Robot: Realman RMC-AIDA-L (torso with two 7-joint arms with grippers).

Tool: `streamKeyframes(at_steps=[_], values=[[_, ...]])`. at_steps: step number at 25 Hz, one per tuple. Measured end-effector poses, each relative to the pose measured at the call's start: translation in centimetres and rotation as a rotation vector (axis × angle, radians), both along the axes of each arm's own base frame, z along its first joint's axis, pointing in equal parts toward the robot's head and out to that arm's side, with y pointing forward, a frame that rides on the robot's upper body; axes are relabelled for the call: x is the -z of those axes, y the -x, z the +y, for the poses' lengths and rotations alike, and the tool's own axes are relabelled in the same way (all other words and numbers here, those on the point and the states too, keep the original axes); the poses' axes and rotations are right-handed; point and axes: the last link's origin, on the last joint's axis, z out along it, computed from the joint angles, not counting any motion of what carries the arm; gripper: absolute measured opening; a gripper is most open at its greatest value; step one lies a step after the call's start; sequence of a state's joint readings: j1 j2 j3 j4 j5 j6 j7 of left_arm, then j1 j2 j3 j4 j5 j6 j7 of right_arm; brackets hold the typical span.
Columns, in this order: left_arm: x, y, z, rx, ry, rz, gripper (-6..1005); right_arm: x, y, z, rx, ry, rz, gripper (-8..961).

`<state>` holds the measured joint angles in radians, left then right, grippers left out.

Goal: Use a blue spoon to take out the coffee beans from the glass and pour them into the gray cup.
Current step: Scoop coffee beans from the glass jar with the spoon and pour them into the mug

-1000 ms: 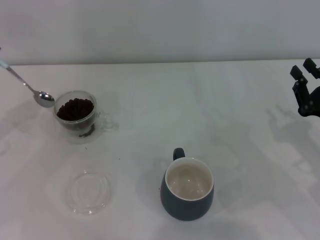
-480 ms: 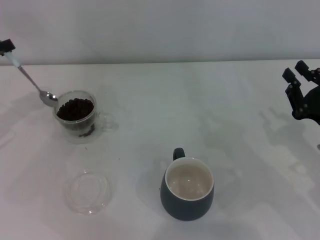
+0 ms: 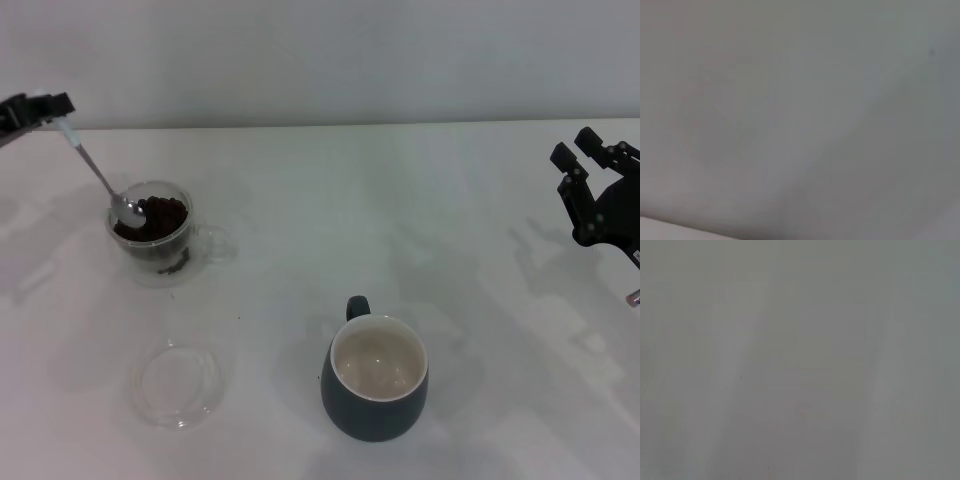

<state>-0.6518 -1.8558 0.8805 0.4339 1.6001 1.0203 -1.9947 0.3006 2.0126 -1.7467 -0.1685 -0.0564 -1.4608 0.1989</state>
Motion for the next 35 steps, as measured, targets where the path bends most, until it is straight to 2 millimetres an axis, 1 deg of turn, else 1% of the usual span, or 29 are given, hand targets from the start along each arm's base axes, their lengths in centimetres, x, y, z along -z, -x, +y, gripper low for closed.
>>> streamKeyframes(at_steps=[7, 13, 17, 23, 30, 35], values=[[1.3, 0.0, 0.5, 0.000, -0.003, 0.091, 125, 0.0, -0.1, 0.0, 0.004, 0.001, -0.001, 264], [1.8, 0.0, 0.5, -0.009, -0.012, 0.096, 125, 0.0, -0.1, 0.2, 0.008, 0.001, -0.002, 264], [2.4, 0.2, 0.3, -0.046, -0.009, 0.051, 126, 0.0, -0.1, 0.1, 0.010, 0.001, -0.002, 264], [3.6, 0.9, -0.6, -0.137, 0.022, -0.044, 126, 0.0, -0.2, 0.0, 0.017, 0.007, 0.007, 264], [4.0, 2.7, -2.1, -0.247, 0.039, -0.132, 126, -0.1, -0.3, -0.1, 0.019, 0.001, 0.010, 264], [3.8, 4.4, -3.6, -0.331, 0.005, -0.258, 125, 0.0, -0.3, -0.1, 0.019, 0.003, 0.009, 264]])
